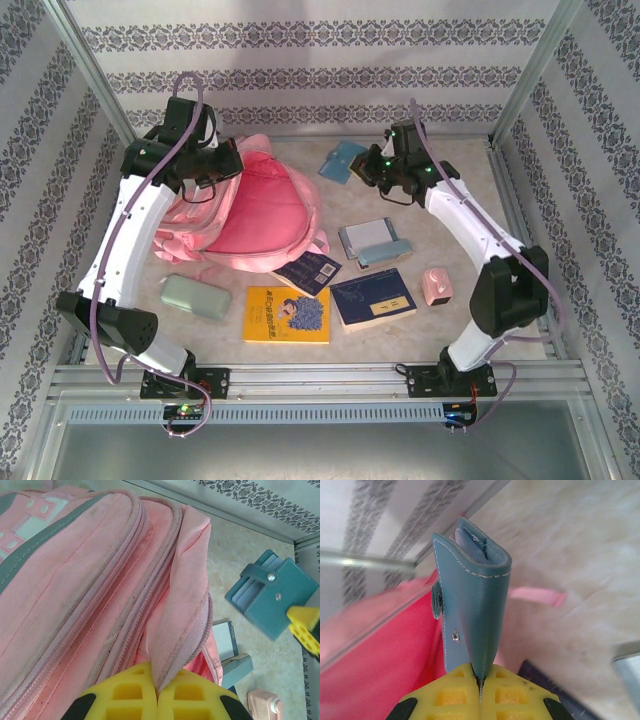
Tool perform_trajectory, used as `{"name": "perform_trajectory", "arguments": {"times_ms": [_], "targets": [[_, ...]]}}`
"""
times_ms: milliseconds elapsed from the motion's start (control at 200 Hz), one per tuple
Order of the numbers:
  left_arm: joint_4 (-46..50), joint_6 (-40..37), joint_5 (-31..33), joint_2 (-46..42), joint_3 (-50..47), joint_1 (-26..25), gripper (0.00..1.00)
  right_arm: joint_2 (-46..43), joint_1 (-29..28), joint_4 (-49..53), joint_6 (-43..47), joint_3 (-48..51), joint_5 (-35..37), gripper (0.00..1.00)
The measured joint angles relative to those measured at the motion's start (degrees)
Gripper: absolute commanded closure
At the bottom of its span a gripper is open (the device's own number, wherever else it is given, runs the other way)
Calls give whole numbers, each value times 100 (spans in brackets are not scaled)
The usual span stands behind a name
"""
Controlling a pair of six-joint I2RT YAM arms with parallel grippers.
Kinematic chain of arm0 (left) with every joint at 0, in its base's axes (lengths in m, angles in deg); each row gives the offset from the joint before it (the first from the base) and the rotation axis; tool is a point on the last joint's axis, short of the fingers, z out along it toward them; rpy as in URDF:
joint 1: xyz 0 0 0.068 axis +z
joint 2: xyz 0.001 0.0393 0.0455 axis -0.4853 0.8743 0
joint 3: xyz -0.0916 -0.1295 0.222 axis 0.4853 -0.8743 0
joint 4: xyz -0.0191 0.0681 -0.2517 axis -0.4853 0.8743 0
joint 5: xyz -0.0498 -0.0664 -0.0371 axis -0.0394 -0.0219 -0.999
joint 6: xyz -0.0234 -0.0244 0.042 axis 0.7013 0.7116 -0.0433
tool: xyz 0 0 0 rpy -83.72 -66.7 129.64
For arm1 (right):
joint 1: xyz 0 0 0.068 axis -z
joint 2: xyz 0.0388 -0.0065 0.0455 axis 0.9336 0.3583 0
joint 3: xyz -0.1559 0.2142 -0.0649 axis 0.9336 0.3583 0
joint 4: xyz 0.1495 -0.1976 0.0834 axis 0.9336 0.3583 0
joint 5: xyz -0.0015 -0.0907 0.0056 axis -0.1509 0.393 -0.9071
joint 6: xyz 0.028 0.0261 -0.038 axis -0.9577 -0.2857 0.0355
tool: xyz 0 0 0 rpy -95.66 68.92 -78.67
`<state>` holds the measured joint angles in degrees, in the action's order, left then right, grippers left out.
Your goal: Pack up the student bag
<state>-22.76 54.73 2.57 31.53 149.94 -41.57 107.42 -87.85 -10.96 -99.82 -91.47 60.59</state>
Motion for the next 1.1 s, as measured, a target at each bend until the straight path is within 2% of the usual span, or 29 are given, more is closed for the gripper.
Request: {"name": "perform_trajectory", "arguments": {"times_ms": [185, 365, 535, 720, 735, 784, 829, 874, 939, 1099], "targets": [[0, 72, -153, 0, 0, 42, 100, -557, -647, -269, 46, 133, -177, 100], [-22, 299, -374, 2, 0, 105, 100, -549, -1145, -378, 26, 131, -181, 100], [-125, 560, -575, 26, 0, 105, 100, 31, -1574, -476, -151, 13, -107, 100], [-273, 767, -750, 85, 0, 105, 100, 1244, -1996, -509, -468, -710, 26, 100], [-280, 782, -763, 87, 0, 105, 100, 1355, -2022, -481, -485, -835, 46, 93], [-299, 826, -789, 92, 0, 105, 100, 1829, -2124, -450, -575, -1338, 90, 61], [-319, 848, -817, 98, 0, 105, 100, 2326, -2208, -271, -614, -1974, 120, 47], [-339, 859, -828, 101, 0, 105, 100, 2839, -2280, -63, -605, -2723, 175, 41], [-352, 868, -835, 101, 0, 122, 100, 3366, -2369, 271, -531, -3574, 295, 37], [-367, 868, -868, 101, -2, 223, 100, 3254, -2400, 835, -195, -3694, 505, 33]]}}
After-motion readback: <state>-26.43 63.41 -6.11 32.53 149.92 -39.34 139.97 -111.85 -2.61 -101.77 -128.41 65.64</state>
